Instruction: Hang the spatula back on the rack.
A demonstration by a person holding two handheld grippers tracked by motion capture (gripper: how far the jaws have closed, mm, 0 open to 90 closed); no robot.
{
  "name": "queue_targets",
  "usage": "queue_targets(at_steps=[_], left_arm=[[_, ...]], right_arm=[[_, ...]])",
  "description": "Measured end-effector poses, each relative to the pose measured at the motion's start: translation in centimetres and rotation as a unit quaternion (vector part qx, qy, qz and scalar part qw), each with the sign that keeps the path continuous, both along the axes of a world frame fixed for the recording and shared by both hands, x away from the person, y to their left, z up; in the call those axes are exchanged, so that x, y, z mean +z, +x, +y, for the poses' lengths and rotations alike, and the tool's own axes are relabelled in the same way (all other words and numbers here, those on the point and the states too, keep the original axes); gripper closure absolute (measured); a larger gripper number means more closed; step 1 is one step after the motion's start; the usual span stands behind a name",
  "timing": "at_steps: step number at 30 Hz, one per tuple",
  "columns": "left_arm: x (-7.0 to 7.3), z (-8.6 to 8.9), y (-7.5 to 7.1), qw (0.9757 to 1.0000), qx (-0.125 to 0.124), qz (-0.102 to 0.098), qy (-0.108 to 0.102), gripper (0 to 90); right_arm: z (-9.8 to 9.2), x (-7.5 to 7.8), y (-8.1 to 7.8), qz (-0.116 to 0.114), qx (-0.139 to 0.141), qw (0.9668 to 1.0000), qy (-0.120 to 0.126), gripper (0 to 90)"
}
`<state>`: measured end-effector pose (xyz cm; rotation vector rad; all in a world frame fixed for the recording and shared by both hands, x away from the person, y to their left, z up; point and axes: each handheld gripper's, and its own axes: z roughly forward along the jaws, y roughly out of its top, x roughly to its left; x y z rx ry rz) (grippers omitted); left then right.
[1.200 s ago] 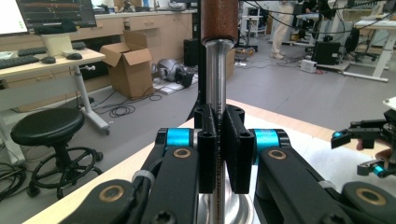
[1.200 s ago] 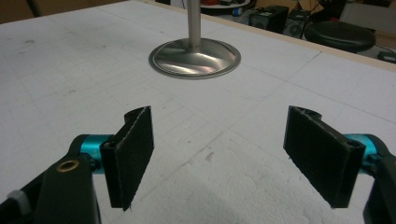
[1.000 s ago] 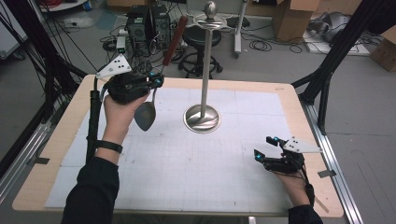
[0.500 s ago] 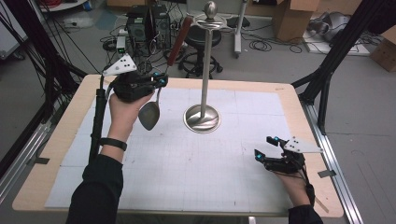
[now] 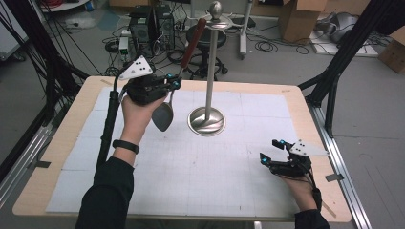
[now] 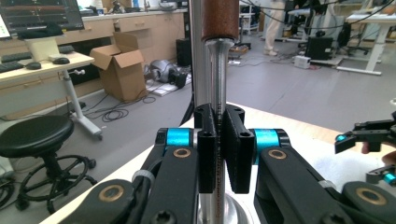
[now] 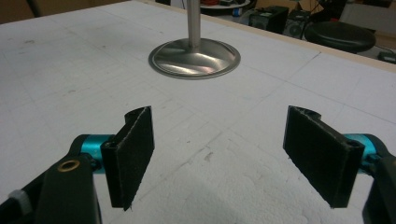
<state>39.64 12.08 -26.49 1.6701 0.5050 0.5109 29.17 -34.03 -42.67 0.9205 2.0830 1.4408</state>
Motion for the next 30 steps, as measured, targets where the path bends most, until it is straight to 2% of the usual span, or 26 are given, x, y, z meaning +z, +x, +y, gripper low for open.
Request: queue_targets(at_steps=[13,16,21,27,30], left_arm=[[-0.6,-2.2,1.0,0.9988,0.037,-0.002,0.03,84.4],[-0.6,-2.4,1.2,0.9985,0.045,0.0,0.032,84.4],[-0.8,-2.8,1.5,0.9986,0.045,0.005,0.026,84.4],[-0.8,-3.2,1.8,0.9984,0.045,0.007,0.034,84.3],[-0.8,-3.3,1.8,0.9977,0.049,0.008,0.046,83.9]], right_arm=[[0.1,-0.1,0.1,0.001,0.001,1.0,0.0,24.1],[0.1,-0.1,0.0,0.003,0.001,1.0,0.0,24.1],[0.1,-0.1,0.1,0.001,0.002,1.0,-0.002,24.1],[0.1,-0.1,0.1,0.003,0.003,1.0,-0.003,24.1],[0.1,-0.1,0.1,0.002,0.004,1.0,-0.003,24.1]])
